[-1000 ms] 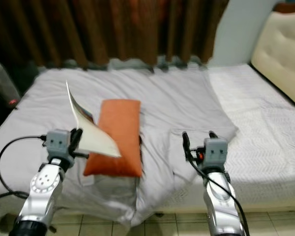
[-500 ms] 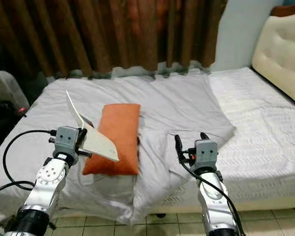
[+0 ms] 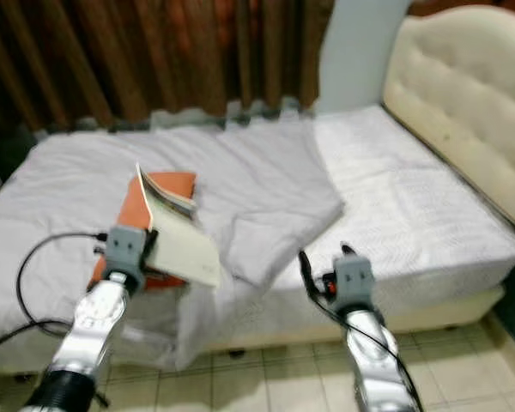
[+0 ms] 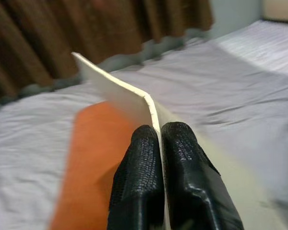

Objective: Clean up the room

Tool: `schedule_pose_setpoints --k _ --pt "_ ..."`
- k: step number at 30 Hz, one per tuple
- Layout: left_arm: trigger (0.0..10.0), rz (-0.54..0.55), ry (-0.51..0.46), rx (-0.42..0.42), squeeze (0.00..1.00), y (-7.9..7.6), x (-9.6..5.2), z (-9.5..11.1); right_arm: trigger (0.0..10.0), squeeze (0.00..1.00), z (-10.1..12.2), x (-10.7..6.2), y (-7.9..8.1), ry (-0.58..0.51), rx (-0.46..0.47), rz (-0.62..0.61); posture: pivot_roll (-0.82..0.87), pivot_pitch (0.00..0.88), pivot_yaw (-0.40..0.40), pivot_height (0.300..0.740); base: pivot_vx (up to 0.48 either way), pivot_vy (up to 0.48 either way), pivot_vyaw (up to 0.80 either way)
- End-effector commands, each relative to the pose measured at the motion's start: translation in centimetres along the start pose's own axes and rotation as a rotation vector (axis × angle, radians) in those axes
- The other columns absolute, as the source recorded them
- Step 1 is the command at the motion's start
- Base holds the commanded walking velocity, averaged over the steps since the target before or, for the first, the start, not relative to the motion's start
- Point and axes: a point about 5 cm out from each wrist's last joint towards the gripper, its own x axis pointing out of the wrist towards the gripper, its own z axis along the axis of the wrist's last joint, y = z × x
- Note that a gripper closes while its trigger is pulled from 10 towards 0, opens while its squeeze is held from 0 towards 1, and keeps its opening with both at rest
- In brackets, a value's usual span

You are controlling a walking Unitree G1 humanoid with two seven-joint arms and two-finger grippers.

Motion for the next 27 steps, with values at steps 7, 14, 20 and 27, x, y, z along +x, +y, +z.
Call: schedule_pose_setpoints --k 7,14,20,27 --pt "10.0 0.118 -0.018 0.013 0.00 2.0 0.5 0.7 10.0 0.00 0.5 0.8 1.0 -0.006 0.021 0.066 -0.03 0.000 0.042 0.740 0.326 -0.347 0.00" --pt "10.0 0.121 -0.024 0.020 0.00 1.7 0.1 0.5 10.0 0.00 0.6 1.1 1.2 -0.006 0.017 0.083 -0.02 0.000 0.032 0.740 0.346 -0.329 0.53" --pt "10.0 0.100 -0.107 -0.004 0.00 1.8 -1.1 1.9 10.0 0.00 1.6 -0.1 -0.3 -0.071 0.029 0.009 -0.01 0.000 0.031 0.740 0.346 -0.329 0.61" --pt "10.0 0.035 -0.142 0.020 0.00 0.3 -3.8 2.6 10.0 0.00 0.0 -3.2 -0.9 -0.001 0.042 -0.001 0.00 0.000 0.035 0.740 0.346 -0.329 0.61"
